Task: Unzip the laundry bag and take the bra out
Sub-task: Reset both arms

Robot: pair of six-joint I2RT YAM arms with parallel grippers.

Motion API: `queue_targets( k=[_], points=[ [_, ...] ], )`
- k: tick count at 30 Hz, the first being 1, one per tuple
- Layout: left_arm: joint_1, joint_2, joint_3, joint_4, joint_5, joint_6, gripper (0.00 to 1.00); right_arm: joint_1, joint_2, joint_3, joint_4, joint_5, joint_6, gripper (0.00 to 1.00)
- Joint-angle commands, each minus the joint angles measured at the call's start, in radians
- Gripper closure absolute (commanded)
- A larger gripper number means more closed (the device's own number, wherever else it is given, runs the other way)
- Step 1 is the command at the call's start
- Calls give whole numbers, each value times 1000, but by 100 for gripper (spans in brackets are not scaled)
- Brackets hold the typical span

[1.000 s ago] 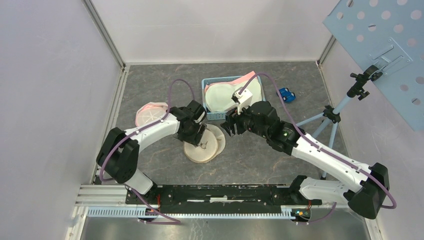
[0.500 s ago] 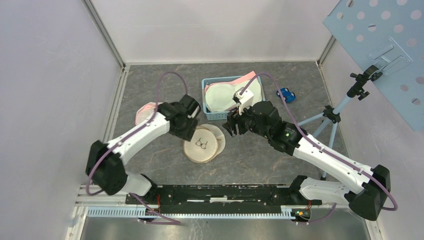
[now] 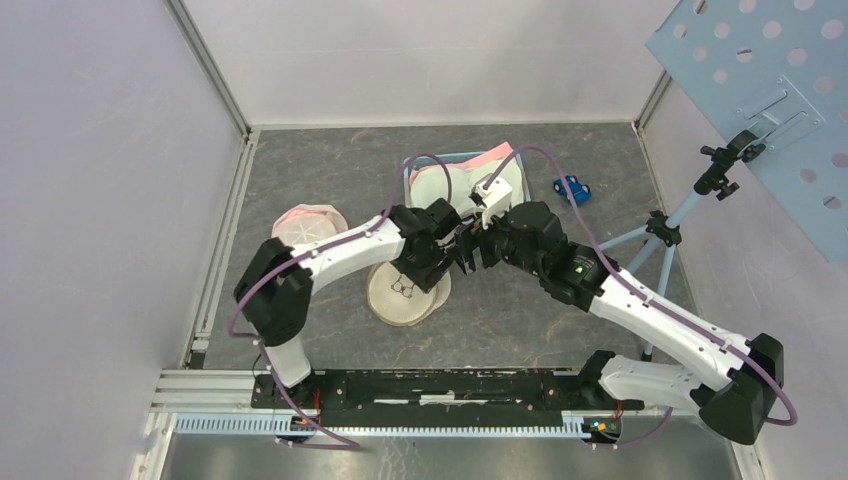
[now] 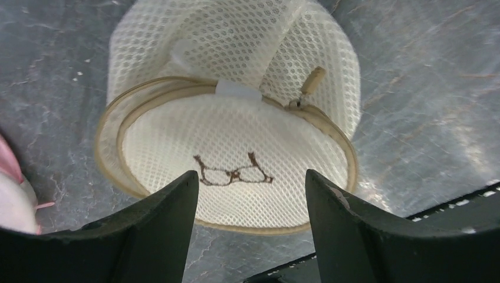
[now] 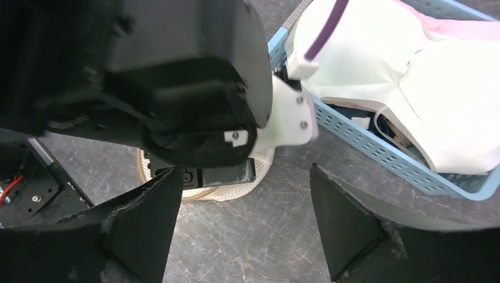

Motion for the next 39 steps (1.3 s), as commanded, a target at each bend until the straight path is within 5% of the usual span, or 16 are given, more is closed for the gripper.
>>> queue_targets(
  k=[1, 10, 18, 28, 31, 39],
  points=[
    [-5, 67, -5, 28, -18, 81, 27, -13, -37, 18, 5, 36, -19, 13],
    [3, 51, -172, -46, -67, 118, 27, -27, -38, 26, -3, 27, -31, 10],
    [11, 7, -214, -127, -292, 62, 26, -30, -37, 27, -6, 16, -35, 10],
    [48, -90, -99, -172, -207, 59, 8, -33, -50, 32, -25, 26, -42, 8],
    [116, -173, -58, -179, -183, 34, 0, -35, -49, 47, -40, 39, -52, 6],
    [330, -371, 60, -129, 34, 24, 0, -61, -34, 108, -79, 79, -104, 2]
  ],
)
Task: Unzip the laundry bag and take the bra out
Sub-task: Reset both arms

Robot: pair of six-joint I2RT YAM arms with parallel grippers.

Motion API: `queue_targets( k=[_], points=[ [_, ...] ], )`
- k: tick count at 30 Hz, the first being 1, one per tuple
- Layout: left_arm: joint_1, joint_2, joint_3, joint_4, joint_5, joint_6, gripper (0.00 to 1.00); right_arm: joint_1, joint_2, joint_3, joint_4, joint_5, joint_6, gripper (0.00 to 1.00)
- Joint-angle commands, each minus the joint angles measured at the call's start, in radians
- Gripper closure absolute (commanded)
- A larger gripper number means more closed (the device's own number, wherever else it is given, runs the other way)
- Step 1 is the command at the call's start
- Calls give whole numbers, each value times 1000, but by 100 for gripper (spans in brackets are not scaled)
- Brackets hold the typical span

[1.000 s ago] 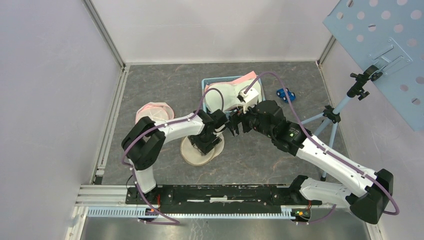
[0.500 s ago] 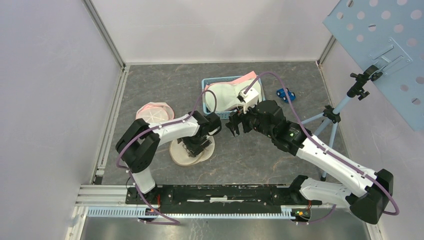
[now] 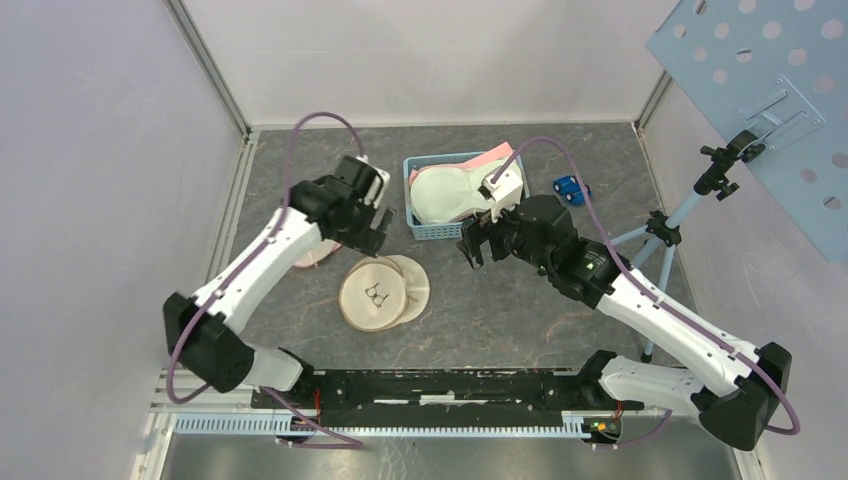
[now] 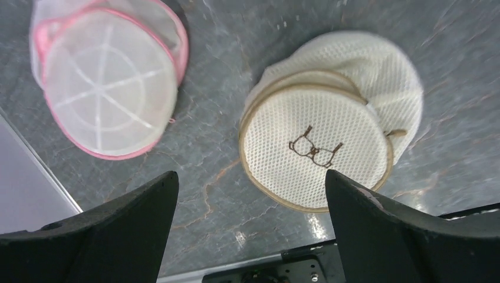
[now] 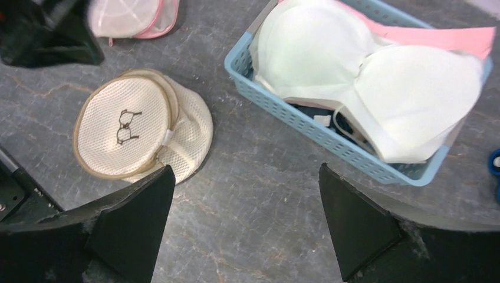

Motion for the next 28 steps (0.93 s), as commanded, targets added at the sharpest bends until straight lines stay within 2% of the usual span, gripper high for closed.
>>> queue_targets(
  k=[1, 4, 7, 12, 15, 20, 28],
  points=[
    [67, -93, 101, 18, 130, -35, 0, -30, -7, 73, -1, 46, -59, 2],
    [106, -135, 152, 33, 182, -63, 0, -68, -4, 78, 1, 26, -90, 2],
    [139, -191, 159, 63, 146, -111, 0, -130, 5, 83, -6, -41, -103, 2],
    [253, -313, 30, 138, 194, -231, 0, -263, -9, 39, 12, -196, -91, 2],
    [259, -398, -107, 223, 188, -284, 0, -317, -24, -38, 45, -255, -84, 2],
    [261, -452, -212, 244, 169, -320, 0, -352, -58, -139, 73, -266, -85, 2],
    [260, -443, -213, 253, 194, -310, 0, -358, -94, -181, 70, -268, -78, 2]
  ],
)
